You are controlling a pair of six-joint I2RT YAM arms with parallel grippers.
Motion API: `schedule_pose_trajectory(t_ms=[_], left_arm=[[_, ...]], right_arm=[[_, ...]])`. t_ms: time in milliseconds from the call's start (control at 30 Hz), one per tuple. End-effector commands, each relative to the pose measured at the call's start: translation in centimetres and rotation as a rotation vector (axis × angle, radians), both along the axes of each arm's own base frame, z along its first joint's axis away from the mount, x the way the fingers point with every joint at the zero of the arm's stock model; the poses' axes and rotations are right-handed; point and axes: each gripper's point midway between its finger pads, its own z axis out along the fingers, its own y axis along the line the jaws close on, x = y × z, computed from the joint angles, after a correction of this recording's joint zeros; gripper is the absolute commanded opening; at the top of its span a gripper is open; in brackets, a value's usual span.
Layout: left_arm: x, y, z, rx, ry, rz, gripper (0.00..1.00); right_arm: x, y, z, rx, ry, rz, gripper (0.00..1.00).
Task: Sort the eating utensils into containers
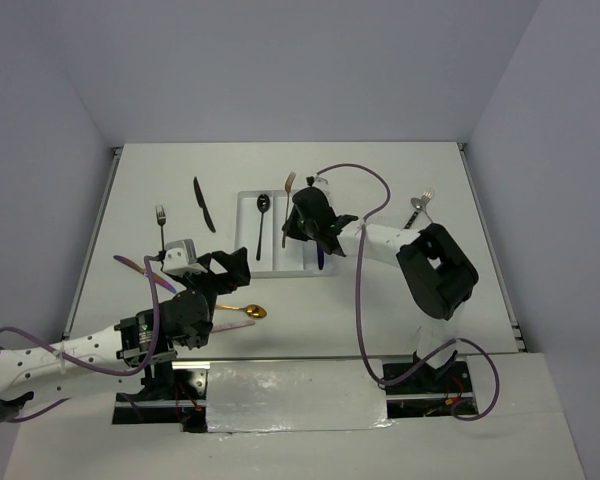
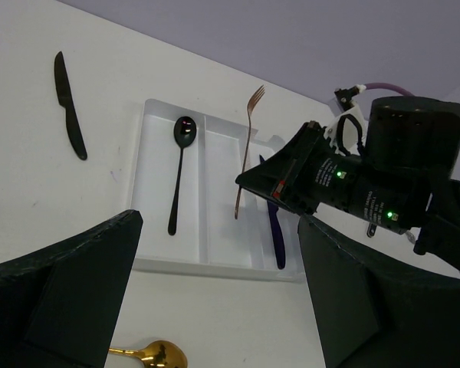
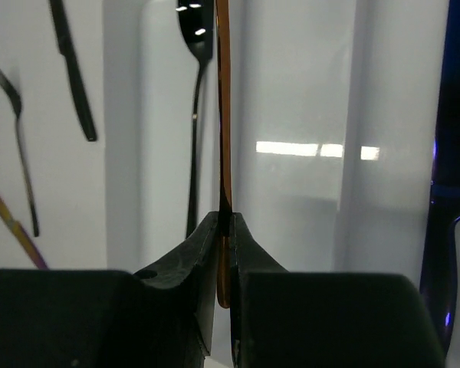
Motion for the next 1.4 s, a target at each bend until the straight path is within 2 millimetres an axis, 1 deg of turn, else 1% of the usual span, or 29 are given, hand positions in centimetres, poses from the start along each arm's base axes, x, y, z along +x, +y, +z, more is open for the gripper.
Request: schedule_pose_trajectory(t_ms=[0,100,133,200,367,500,600,700,767,800,867,900,933,967,1000,1067,1100,1133,1167,1200,1233,1267,1300,1333,1367], left_arm=[[0.2,0.2,0.2,-0.019,-0.008,0.023,0.96],[0.2,0.2,0.1,-0.013,-0.007,0.026,0.96],[0.2,0.2,0.1,-0.013,-0.007,0.028,0.96],[0.2,0.1,0.1,-0.012,-0.006,0.026,0.96],[0.3,0.1,0.0,-0.007,-0.006,0.028,0.96],[0.3,0.0,0.0,-0.003,-0.005,0.028,0.96],[0.3,0.0,0.0,-0.001,-0.005,0.029,0.96],[0.3,-0.1,0.0,0.002,-0.004,0.028,0.96],[0.3,-0.1,0.0,-0.003,-0.005,0.028,0.96],[0.3,-0.1,0.0,-0.003,-0.005,0.026,0.96],[0.3,-0.1,0.0,-0.001,-0.004,0.025,0.96],[0.3,-0.1,0.0,-0.003,-0.005,0.023,0.96],[0.3,-0.1,0.0,-0.001,-0.004,0.025,0.96],[0.3,-0.2,0.0,-0.003,-0.004,0.023,0.96],[0.3,-0.1,0.0,-0.004,-0.004,0.025,0.96],[0.3,-0.1,0.0,-0.004,-0.004,0.023,0.96],[0.3,-0.1,-0.1,-0.003,-0.004,0.025,0.96],[0.3,-0.1,0.0,-0.004,-0.004,0.025,0.96],[0.3,-0.1,-0.1,-0.001,-0.004,0.026,0.96],[0.3,-0.1,-0.1,-0.001,-0.004,0.028,0.96],[0.3,-0.1,-0.1,-0.001,-0.004,0.028,0.96],[0.3,-0.1,-0.1,0.001,-0.003,0.026,0.96],[0.4,-0.2,-0.1,0.001,-0.002,0.023,0.96],[0.4,-0.4,-0.1,0.000,-0.002,0.017,0.96],[0.3,-0.4,-0.1,0.002,0.001,0.013,0.96]], right_arm=[[0.9,-0.5,-1.3,-0.070,-0.003,-0.031,0.00],[1.0,-0.5,-2.1,-0.104,0.014,-0.017,0.00],[0.7,-0.7,-2.9,-0.128,0.036,-0.014,0.00],[0.5,-0.9,-3.5,-0.146,0.044,-0.008,0.00],[0.3,-0.9,-4.0,-0.168,0.038,0.016,0.00],[0.3,-0.3,-4.4,-0.183,0.051,0.054,0.00],[0.3,0.2,-4.9,-0.194,0.064,0.086,0.04],[0.1,0.7,-5.0,-0.201,0.071,0.118,0.08],[0.1,0.9,-5.0,-0.204,0.071,0.128,0.16],[0.1,0.8,-5.0,-0.208,0.079,0.128,0.21],[0.0,0.6,-4.9,-0.215,0.084,0.118,0.25],[0.0,0.6,-4.6,-0.212,0.079,0.114,0.28],[-0.2,0.5,-4.4,-0.211,0.078,0.113,0.32],[-0.1,0.4,-4.1,-0.207,0.072,0.113,0.34],[-0.2,0.4,-3.2,-0.204,0.056,0.116,0.38],[-0.3,0.0,-2.3,-0.211,0.043,0.108,0.39],[-0.5,-0.4,-0.9,-0.210,0.022,0.109,0.39],[-0.5,-0.9,0.0,-0.219,0.005,0.099,0.39],[-0.3,-1.7,1.0,-0.225,-0.010,0.082,0.39],[-0.7,-2.9,1.3,-0.245,-0.010,0.072,0.40],[-0.4,-4.2,4.2,-0.229,-0.063,0.036,0.40],[0.3,-6.2,5.3,-0.225,-0.082,-0.009,0.41],[0.2,-7.9,5.4,-0.232,-0.079,-0.036,0.41],[0.3,-9.4,7.2,-0.207,-0.100,-0.061,0.41],[0.7,-11.1,7.5,-0.205,-0.092,-0.101,0.41]])
